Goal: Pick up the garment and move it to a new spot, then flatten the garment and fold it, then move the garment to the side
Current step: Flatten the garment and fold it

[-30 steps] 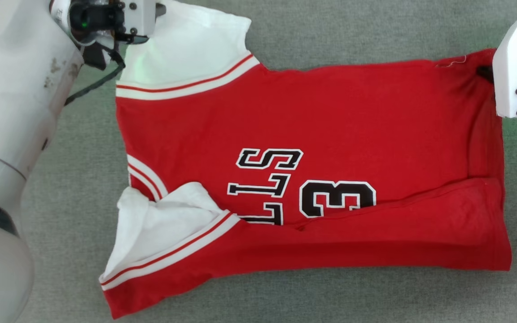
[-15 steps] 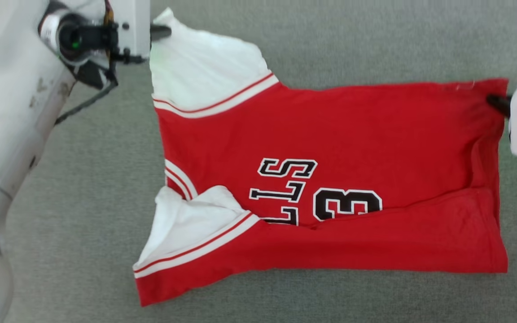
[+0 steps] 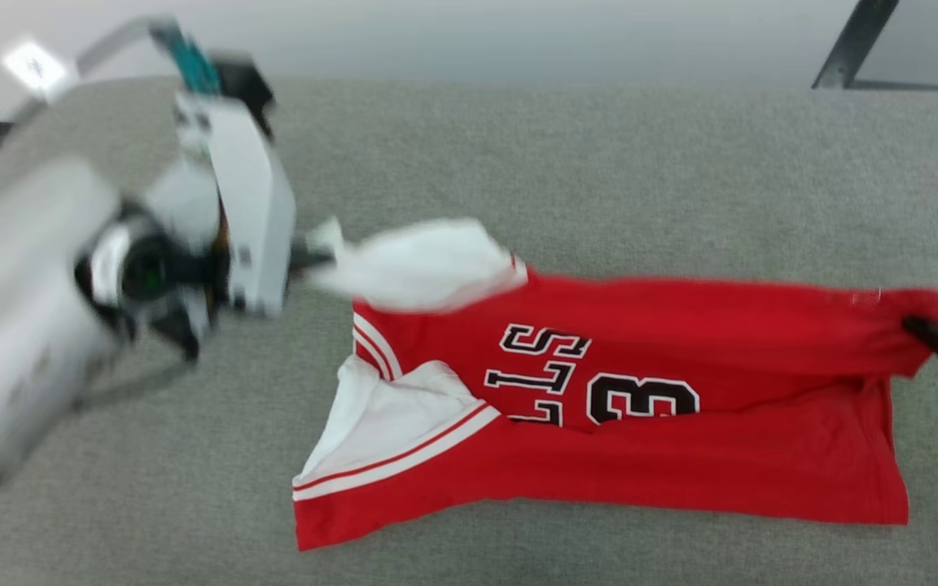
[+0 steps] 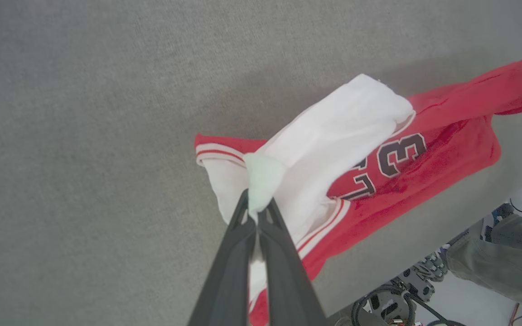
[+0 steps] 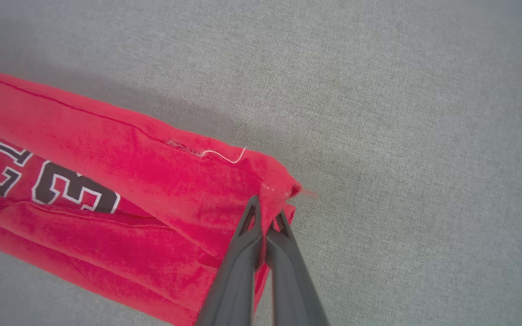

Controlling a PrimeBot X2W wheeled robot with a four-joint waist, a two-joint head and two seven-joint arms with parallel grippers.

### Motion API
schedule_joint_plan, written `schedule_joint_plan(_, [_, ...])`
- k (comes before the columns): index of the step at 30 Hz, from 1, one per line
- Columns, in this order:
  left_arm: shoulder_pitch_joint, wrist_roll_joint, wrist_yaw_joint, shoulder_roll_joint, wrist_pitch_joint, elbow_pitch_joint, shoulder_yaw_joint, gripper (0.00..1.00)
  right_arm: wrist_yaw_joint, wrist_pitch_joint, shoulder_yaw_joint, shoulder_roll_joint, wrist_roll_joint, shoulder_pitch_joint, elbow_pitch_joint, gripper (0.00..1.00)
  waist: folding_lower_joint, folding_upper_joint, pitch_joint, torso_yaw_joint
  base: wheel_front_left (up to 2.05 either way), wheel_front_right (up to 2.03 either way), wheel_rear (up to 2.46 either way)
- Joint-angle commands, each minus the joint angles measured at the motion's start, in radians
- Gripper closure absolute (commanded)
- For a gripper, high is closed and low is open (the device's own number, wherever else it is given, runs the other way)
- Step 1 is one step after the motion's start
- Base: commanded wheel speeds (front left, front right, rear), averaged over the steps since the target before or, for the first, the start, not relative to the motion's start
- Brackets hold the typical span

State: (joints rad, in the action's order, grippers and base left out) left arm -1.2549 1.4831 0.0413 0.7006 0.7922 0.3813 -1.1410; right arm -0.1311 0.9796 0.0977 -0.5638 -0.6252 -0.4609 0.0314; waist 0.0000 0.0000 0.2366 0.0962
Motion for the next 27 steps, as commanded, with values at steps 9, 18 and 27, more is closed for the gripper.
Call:
schedule_joint_plan(9, [0.216, 0.063, 0.231, 0.174, 0.004, -0.446, -0.039, 1.0, 0.001, 0.078, -0.102, 0.056, 0.012, 0.193, -0.108, 1.0, 0.0, 0.0, -0.028, 0.02, 0.0, 0.0, 0.0])
schedule_joint_plan(18, [0.281, 0.065, 0.292, 0.169, 0.006, -0.491, -0.072, 0.79, 0.001, 0.138, -0.114, 0.121, 0.041, 0.254, -0.145, 1.0, 0.0, 0.0, -0.021, 0.011, 0.0, 0.0, 0.0])
schedule_joint_plan(27, [0.279, 0.038, 0.301, 0.165, 0.026, -0.458, -0.09, 0.0, 0.001, 0.177, -0.1, 0.141, 0.052, 0.271, -0.165, 0.97, 0.0, 0.0, -0.039, 0.005, 0.0, 0.0, 0.0])
